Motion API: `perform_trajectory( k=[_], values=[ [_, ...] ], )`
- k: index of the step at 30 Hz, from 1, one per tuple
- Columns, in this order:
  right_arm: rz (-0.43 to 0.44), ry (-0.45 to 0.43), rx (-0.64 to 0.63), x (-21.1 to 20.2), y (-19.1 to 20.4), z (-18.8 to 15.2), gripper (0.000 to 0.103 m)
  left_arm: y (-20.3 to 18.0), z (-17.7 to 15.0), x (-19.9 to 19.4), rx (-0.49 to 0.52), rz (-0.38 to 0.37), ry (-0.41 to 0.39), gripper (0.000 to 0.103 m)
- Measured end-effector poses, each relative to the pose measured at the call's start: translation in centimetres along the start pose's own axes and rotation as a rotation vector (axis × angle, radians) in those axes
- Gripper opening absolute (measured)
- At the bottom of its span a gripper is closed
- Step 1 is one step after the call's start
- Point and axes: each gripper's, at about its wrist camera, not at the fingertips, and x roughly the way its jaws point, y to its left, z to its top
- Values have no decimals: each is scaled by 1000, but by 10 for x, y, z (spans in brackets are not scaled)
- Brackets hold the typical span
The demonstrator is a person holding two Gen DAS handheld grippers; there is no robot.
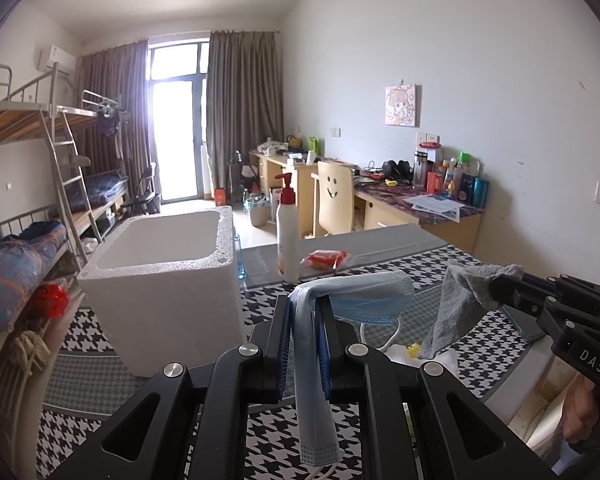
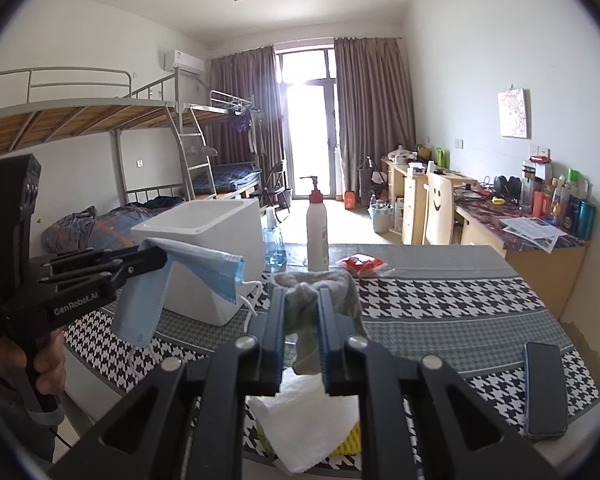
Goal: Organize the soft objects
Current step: 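Carry the mask and sock with both tools toward the white foam box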
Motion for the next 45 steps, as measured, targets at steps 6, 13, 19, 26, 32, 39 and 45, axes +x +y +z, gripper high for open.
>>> perform_trajectory(
  k=[6, 13, 19, 26, 32, 39, 45],
  values=[
    [10, 0, -5, 3, 2, 6, 17, 1, 4, 3, 5, 9, 4, 14],
    [15, 2, -14, 9, 4, 12, 17, 6, 10, 5, 3, 21, -2, 14],
    [19, 1, -12, 15, 4, 17, 17, 8, 20, 6, 12, 30, -17, 13],
    [17, -5, -17, 21, 7, 26, 17, 12, 32, 8, 17, 34, -29, 14],
    [16, -10, -22, 25, 9, 34, 17, 12, 43, 10, 26, 39, -39, 14],
    [14, -22, -26, 27, 10, 44, 17, 14, 55, 15, 30, 40, -43, 14],
    [11, -33, -33, 31, 12, 54, 17, 17, 69, 15, 29, 36, -51, 14]
  ],
)
